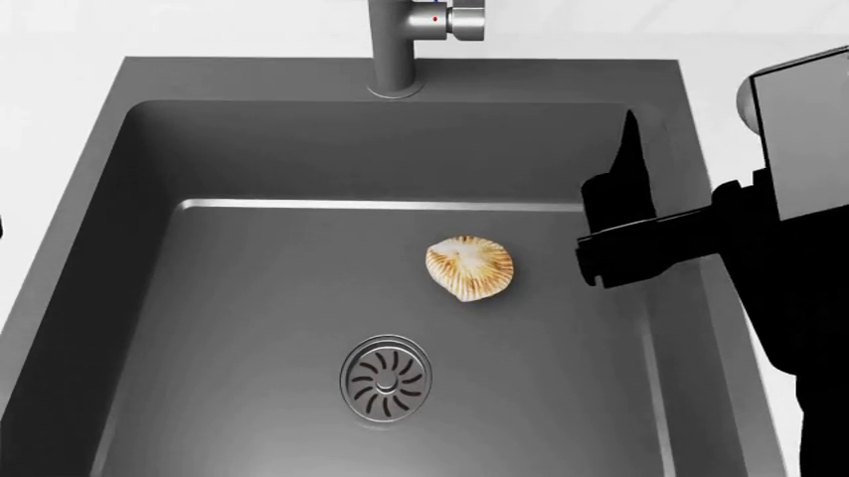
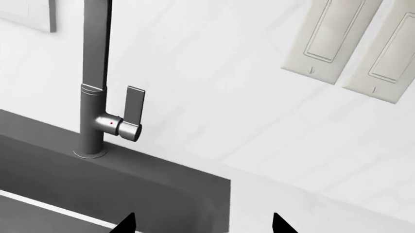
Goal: Turn on the sink faucet.
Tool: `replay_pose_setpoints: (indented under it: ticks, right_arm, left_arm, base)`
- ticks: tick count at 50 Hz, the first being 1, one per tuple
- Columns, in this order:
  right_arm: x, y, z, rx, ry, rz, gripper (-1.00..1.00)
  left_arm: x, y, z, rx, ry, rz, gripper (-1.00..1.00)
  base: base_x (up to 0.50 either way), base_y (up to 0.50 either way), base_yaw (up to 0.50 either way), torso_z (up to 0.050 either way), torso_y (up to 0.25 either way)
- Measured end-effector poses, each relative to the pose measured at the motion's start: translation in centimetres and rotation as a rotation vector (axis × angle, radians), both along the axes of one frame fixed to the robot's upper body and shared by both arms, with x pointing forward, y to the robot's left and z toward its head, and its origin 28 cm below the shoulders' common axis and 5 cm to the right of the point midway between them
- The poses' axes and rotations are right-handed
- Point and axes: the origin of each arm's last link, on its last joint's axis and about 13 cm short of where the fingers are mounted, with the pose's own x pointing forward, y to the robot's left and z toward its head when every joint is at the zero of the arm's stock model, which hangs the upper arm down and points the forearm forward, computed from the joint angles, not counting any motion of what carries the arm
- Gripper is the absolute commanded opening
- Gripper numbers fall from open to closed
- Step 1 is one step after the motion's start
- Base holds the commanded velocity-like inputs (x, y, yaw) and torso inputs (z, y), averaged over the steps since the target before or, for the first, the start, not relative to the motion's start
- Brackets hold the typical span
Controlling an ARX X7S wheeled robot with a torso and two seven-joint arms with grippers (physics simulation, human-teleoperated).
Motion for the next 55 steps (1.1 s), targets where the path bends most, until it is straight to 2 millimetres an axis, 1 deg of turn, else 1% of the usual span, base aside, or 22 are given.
replay_pose_setpoints:
  ticks: [4, 16, 25, 34, 46, 55]
  right_arm:
    - [1.3, 0.3, 0.1, 0.027, 0.008, 0.009, 1.00]
    - [7.2, 2.2, -0.2, 0.120, 0.022, 0.073, 1.00]
    - [11.0, 4.0, -0.6, 0.174, 0.031, 0.117, 1.00]
    - [14.1, 5.6, -0.7, 0.205, 0.036, 0.142, 1.00]
    - [17.7, 7.0, -0.3, 0.221, 0.043, 0.150, 1.00]
    - [18.7, 8.0, -0.2, 0.217, 0.058, 0.162, 1.00]
  left_arm:
    - [0.7, -0.3, 0.3, -0.026, 0.006, -0.004, 1.00]
    - [3.0, -0.9, 0.1, -0.093, 0.020, -0.003, 1.00]
    - [3.8, -1.1, -0.2, -0.129, 0.021, 0.010, 1.00]
    - [4.4, -1.2, -0.4, -0.146, 0.018, 0.015, 1.00]
    - [4.4, -1.0, -1.1, -0.156, 0.017, 0.022, 1.00]
    - [4.3, -0.8, -1.7, -0.169, 0.022, 0.027, 1.00]
  base:
    - [0.00, 0.00, 0.00, 0.000, 0.000]
    - [0.00, 0.00, 0.00, 0.000, 0.000]
    - [0.00, 0.00, 0.00, 0.000, 0.000]
    - [0.00, 0.00, 0.00, 0.000, 0.000]
    - [0.00, 0.00, 0.00, 0.000, 0.000]
    - [0.00, 0.00, 0.00, 0.000, 0.000]
